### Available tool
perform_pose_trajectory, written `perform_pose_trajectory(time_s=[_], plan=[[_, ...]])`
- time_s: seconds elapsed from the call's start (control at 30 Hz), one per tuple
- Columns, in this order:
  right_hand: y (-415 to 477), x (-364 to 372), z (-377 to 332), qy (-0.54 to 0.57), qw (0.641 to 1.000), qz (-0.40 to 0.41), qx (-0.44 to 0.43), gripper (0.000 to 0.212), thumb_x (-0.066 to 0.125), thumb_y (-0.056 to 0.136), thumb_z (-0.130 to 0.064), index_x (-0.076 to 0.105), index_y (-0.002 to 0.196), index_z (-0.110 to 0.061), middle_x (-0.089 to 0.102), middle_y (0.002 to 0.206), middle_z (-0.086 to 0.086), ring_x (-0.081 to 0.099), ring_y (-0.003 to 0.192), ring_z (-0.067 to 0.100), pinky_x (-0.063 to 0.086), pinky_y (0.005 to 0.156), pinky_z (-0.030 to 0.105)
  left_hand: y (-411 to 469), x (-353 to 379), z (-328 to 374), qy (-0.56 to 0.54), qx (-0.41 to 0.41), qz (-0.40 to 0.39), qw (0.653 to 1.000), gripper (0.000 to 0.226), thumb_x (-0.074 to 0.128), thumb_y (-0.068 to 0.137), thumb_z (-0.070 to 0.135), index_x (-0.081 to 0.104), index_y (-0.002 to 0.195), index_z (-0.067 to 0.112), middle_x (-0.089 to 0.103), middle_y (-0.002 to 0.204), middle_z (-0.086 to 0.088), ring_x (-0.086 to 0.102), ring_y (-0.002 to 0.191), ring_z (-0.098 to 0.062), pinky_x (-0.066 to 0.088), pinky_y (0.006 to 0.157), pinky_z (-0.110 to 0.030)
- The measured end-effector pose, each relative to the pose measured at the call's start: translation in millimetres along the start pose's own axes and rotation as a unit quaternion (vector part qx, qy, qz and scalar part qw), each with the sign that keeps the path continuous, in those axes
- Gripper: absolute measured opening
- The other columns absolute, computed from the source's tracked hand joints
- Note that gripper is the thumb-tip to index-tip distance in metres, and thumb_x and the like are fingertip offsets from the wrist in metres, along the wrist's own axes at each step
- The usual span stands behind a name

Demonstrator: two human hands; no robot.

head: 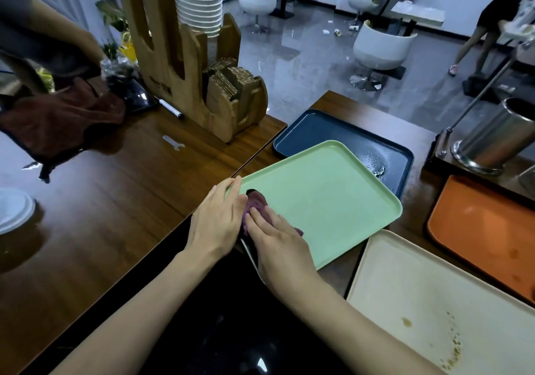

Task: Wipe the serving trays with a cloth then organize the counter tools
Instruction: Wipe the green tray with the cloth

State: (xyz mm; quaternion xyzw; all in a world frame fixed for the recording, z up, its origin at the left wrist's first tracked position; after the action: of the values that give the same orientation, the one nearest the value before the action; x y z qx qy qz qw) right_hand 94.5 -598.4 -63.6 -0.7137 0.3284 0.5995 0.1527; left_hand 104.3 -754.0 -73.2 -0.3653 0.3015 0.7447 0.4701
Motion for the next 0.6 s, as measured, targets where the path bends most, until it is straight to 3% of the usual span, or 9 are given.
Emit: perform_pose_trajectory(time_s=[0.1,0.2,0.33,0.4,0.47,0.6], plan=[[27,-2,1,0.025,0.999,-0.026,0.014,0.053,0.047,0.106,-0.025,0.035,0.157,-0.023,0.032,0.163,-0.003,0.024,0.152,0.021,0.020,0.123,0.035,-1,-3,1,0.015,0.019,-0.004,1.000,0.097,-0.003,0.091,0.081,0.036,0.158,0.022,0.041,0.160,-0.003,0.042,0.145,-0.026,0.047,0.110,-0.049],[47,-3,4,0.031,0.999,-0.010,0.022,0.049,0.048,0.105,-0.024,0.041,0.153,-0.022,0.036,0.161,-0.001,0.028,0.149,0.020,0.018,0.122,0.032,-3,-4,3,0.024,0.025,-0.007,0.999,0.099,-0.002,0.092,0.080,0.038,0.156,0.016,0.046,0.156,-0.008,0.046,0.141,-0.026,0.046,0.112,-0.048],[58,-10,24,-0.029,0.999,-0.016,-0.008,0.044,0.051,0.098,-0.017,0.053,0.143,-0.015,0.050,0.152,0.006,0.041,0.142,0.029,0.032,0.116,0.040,-5,-1,2,0.079,0.053,-0.019,0.995,0.089,0.009,0.098,0.075,0.034,0.158,0.014,0.044,0.155,-0.006,0.043,0.141,-0.023,0.041,0.115,-0.044],[62,-22,50,-0.040,0.999,-0.005,0.022,0.044,0.050,0.097,-0.012,0.056,0.140,-0.012,0.052,0.150,0.008,0.045,0.139,0.032,0.041,0.109,0.042,-7,0,5,0.106,0.057,-0.024,0.992,0.084,0.020,0.097,0.072,0.026,0.162,0.018,0.038,0.158,-0.003,0.036,0.145,-0.022,0.032,0.120,-0.041],[66,-34,83,-0.046,0.997,-0.009,0.067,0.047,0.046,0.099,-0.013,0.051,0.145,-0.018,0.046,0.155,0.000,0.040,0.143,0.027,0.046,0.106,0.043,-8,-1,9,0.123,0.048,-0.037,0.991,0.080,0.024,0.100,0.069,0.017,0.164,0.022,0.030,0.164,0.000,0.026,0.152,-0.023,0.023,0.123,-0.038],[67,-55,139,-0.065,0.989,-0.030,0.129,0.056,0.040,0.099,-0.014,0.038,0.154,-0.029,0.032,0.162,-0.012,0.029,0.150,0.019,0.047,0.107,0.044,-10,-7,16,0.126,0.027,-0.045,0.991,0.073,0.029,0.104,0.060,0.009,0.164,0.026,0.021,0.168,0.003,0.017,0.155,-0.021,0.019,0.124,-0.038]])
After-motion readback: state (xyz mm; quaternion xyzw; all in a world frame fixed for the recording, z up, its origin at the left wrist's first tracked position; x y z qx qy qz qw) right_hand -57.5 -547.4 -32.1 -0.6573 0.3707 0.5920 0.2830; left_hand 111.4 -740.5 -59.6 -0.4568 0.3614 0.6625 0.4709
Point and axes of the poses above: each hand's wrist, its own y-axis towards the middle knuckle, its own x-axis out of the palm, z = x × y, the point moved 3 cm from there along y, towards the middle knuckle
